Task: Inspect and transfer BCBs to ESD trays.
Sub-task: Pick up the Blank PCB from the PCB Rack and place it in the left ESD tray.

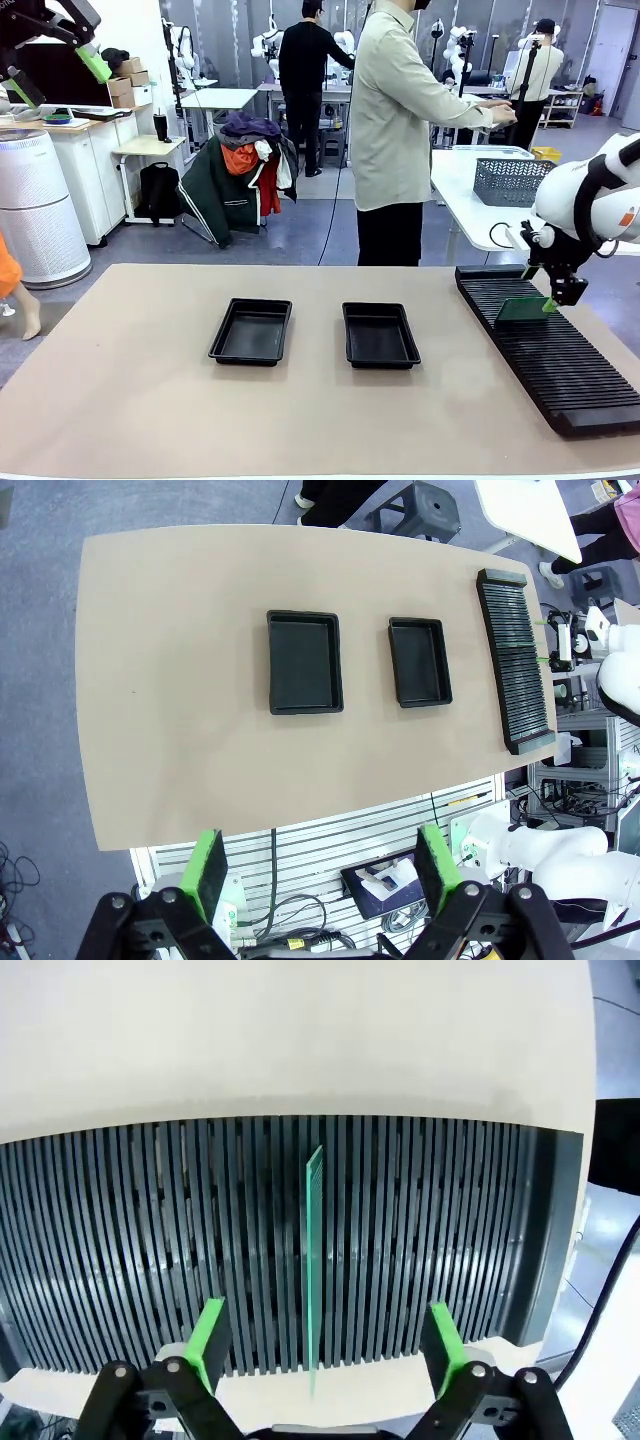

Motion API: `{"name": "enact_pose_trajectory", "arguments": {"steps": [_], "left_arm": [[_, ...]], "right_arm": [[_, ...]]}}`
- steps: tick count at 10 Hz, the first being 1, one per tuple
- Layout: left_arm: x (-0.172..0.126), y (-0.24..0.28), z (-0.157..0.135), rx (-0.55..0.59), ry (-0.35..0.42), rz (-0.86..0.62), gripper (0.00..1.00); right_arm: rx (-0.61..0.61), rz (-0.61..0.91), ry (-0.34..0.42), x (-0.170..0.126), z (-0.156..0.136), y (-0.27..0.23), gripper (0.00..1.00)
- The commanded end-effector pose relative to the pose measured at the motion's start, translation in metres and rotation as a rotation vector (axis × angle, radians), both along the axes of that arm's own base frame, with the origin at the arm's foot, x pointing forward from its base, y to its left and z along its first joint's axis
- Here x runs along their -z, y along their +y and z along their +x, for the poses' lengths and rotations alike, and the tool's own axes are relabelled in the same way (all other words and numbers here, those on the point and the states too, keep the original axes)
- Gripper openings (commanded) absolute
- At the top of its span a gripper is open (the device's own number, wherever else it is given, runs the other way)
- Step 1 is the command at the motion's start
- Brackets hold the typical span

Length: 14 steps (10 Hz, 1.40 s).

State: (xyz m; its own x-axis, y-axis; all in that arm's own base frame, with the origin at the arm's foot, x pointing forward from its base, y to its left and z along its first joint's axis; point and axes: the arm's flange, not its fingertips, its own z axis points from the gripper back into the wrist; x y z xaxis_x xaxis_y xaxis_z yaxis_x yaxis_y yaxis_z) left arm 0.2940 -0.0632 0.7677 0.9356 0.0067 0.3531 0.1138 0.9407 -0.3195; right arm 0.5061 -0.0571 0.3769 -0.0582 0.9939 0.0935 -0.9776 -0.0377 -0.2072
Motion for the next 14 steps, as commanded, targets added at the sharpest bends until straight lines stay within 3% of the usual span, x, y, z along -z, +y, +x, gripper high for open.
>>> {"name": "enact_pose_trajectory", "arguments": {"steps": [1,11,14], "left_arm": [[0.001,0.000,0.000,0.001,0.001,-0.001,1.00],[0.001,0.000,0.000,0.001,0.001,-0.001,1.00],[0.001,0.000,0.000,0.001,0.001,-0.001,1.00]], "right_arm": [[-0.018,0.023,-0.033,0.014,0.003,-0.007,1.00],[0.035,-0.017,0.009,0.014,0.004,-0.001,1.00],[-0.030,-0.018,0.003,0.024,0.013,0.002,0.97]]}}
